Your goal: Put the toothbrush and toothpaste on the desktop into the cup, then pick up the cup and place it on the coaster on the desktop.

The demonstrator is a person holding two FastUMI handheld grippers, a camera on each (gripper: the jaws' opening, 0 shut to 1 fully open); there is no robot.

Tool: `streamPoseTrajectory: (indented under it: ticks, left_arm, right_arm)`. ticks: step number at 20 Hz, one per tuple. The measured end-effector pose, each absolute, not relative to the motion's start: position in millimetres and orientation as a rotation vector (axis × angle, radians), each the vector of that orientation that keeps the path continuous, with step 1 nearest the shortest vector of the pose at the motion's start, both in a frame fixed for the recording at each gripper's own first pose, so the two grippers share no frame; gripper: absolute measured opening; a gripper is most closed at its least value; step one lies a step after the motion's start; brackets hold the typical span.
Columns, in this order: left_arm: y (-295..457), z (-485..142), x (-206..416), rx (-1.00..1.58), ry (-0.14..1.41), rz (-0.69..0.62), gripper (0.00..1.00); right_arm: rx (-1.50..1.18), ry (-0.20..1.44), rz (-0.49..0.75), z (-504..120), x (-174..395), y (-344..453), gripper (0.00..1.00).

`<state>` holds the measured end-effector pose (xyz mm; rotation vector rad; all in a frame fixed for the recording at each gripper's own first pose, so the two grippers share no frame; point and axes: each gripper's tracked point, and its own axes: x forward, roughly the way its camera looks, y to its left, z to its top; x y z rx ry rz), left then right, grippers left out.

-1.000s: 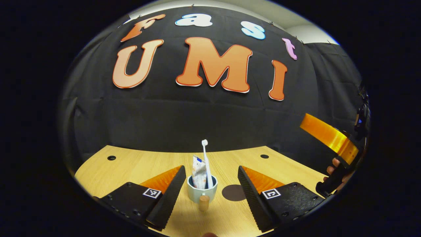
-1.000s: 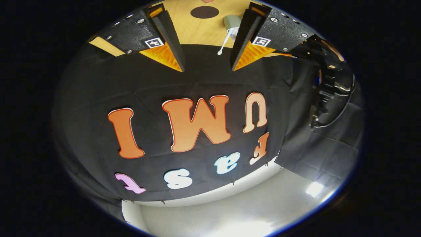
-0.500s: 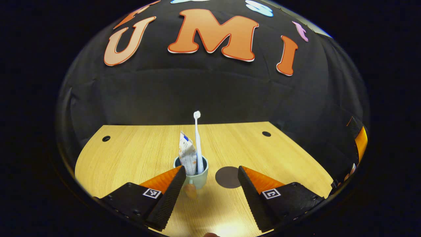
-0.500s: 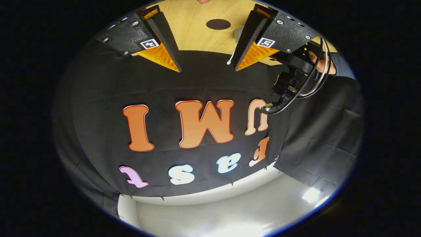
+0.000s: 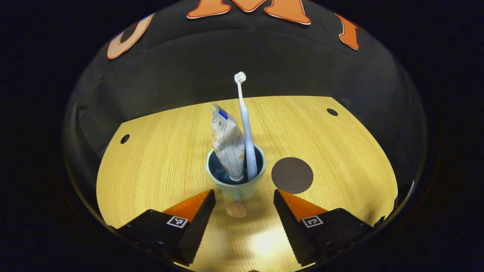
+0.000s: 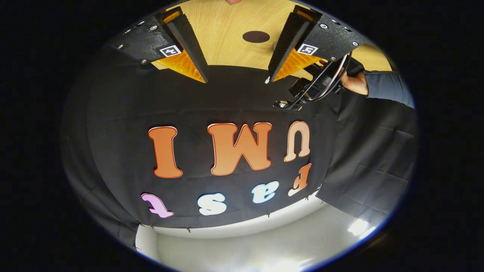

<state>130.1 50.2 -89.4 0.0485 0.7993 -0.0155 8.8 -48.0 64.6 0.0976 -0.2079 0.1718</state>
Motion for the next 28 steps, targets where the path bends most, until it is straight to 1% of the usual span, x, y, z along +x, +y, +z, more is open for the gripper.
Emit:
streamPoseTrajectory:
  ticks: [2,4,5,6,7,8,9,10,13,14,15,16,19,20,28]
  left_arm:
    - [56,-97,132,0.089,0.830,-0.005,0.86]
    - [57,-102,135,0.100,0.850,-0.005,0.83]
    - [56,-106,133,0.104,0.864,-0.008,0.67]
    - [55,-108,135,0.104,0.871,-0.014,0.61]
    - [56,-108,130,0.108,0.885,-0.007,0.60]
    - [57,-112,128,0.104,0.897,-0.002,0.55]
    - [57,-112,126,0.102,0.892,-0.002,0.39]
    - [56,-112,124,0.100,0.899,-0.006,0.29]
    - [60,-108,126,0.074,0.881,-0.014,0.25]
    - [62,-109,126,0.068,0.888,-0.015,0.28]
    - [65,-110,126,0.049,0.874,-0.011,0.28]
    - [65,-110,123,0.040,0.875,-0.009,0.21]
    - [64,-108,121,0.010,0.851,-0.005,0.21]
    - [63,-111,124,0.006,0.857,-0.010,0.18]
    - [61,-109,124,-0.021,0.819,-0.020,0.18]
  right_arm:
    - [0.086,-0.197,0.182,60,5,-45,0.96]
    - [0.073,-0.186,0.189,56,3,-42,0.96]
    - [0.064,-0.179,0.190,53,1,-41,0.96]
    - [0.057,-0.177,0.193,51,0,-41,0.96]
    - [0.053,-0.176,0.193,51,-1,-40,0.96]
    - [0.053,-0.177,0.195,50,-2,-39,0.96]
    - [0.055,-0.177,0.198,51,-3,-38,0.96]
    - [0.058,-0.178,0.198,50,-3,-38,0.96]
    - [0.062,-0.173,0.192,47,-3,-40,0.96]
    - [0.063,-0.168,0.186,45,-3,-42,0.96]
    - [0.066,-0.166,0.185,44,-4,-43,0.96]
    - [0.069,-0.165,0.183,44,-4,-44,0.96]
    - [0.076,-0.166,0.170,43,-7,-50,0.96]
    - [0.079,-0.164,0.170,42,-7,-50,0.97]
    - [0.083,-0.153,0.159,38,-8,-51,0.96]
